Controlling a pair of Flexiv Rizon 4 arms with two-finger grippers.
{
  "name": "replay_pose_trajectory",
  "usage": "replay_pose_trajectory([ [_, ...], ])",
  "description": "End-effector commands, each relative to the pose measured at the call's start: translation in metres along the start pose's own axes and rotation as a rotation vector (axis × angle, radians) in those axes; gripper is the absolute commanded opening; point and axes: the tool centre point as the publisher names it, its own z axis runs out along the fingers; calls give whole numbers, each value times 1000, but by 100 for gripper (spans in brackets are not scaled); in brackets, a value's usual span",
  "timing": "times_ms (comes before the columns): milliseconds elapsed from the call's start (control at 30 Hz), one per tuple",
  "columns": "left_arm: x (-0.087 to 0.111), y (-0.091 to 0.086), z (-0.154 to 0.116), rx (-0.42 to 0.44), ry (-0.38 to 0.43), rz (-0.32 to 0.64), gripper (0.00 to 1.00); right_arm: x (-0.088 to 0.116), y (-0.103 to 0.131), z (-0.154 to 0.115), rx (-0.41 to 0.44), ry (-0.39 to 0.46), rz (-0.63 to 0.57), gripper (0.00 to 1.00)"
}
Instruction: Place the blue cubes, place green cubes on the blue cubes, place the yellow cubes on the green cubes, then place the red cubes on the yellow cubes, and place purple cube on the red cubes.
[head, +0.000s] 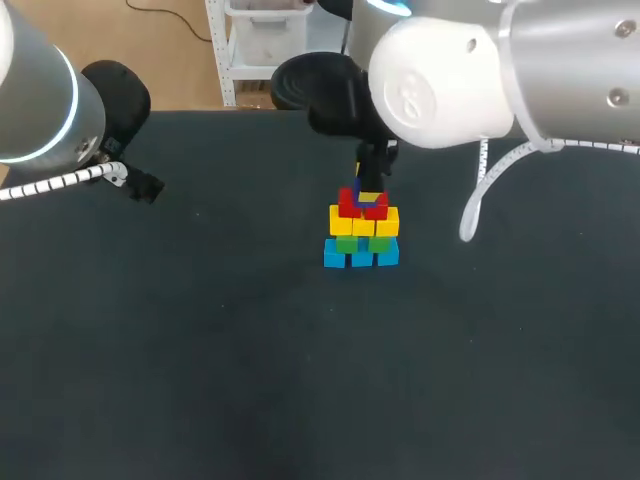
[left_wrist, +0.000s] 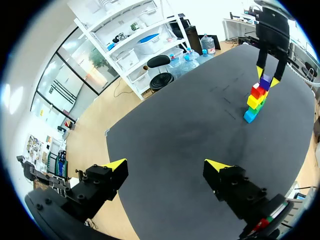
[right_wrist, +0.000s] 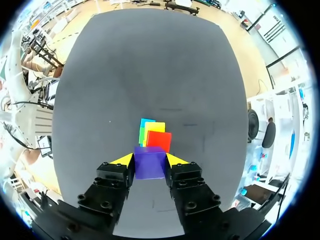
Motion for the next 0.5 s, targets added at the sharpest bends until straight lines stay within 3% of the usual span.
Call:
replay_pose_trajectory([
  [33,1,0,0,1,-2,-1,100,0,-2,1,-3,0,-2,0],
  [500,1,0,0,1,-2,-1,100,-2,-7,0,-24,-11,-9,0],
])
